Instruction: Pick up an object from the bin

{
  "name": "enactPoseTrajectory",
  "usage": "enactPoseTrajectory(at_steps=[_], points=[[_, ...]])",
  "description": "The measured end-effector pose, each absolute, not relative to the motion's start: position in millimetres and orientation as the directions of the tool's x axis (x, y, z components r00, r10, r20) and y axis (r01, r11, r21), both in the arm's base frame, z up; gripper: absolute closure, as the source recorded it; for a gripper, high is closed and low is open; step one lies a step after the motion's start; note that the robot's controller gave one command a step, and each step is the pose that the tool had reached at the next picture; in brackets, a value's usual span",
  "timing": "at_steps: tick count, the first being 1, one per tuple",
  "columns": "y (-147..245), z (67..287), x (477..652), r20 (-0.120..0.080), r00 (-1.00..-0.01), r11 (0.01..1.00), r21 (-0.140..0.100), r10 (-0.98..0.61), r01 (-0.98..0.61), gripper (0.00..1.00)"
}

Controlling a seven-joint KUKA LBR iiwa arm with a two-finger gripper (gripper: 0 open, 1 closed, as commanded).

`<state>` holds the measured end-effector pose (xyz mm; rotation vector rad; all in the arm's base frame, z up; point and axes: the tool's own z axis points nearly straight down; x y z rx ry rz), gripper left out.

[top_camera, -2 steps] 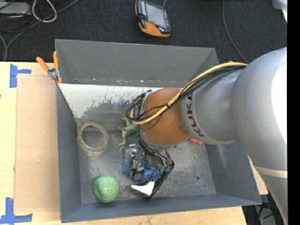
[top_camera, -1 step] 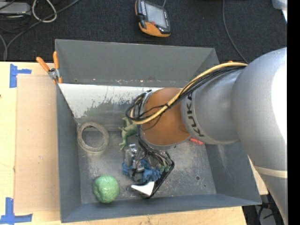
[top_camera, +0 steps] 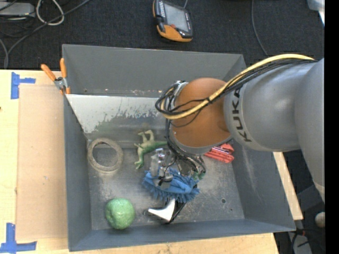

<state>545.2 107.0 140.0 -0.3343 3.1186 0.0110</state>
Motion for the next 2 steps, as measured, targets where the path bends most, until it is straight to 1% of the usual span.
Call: enactPoseTrajectory(at_steps=[1,2], points=[[113,224,546.4,0.006,-0.968,0.968,0.008,-0.251,-0.251,1.00],[115,155,552.9,0.000,-0.980,0.980,0.008,-0.201,-0.201,1.00]])
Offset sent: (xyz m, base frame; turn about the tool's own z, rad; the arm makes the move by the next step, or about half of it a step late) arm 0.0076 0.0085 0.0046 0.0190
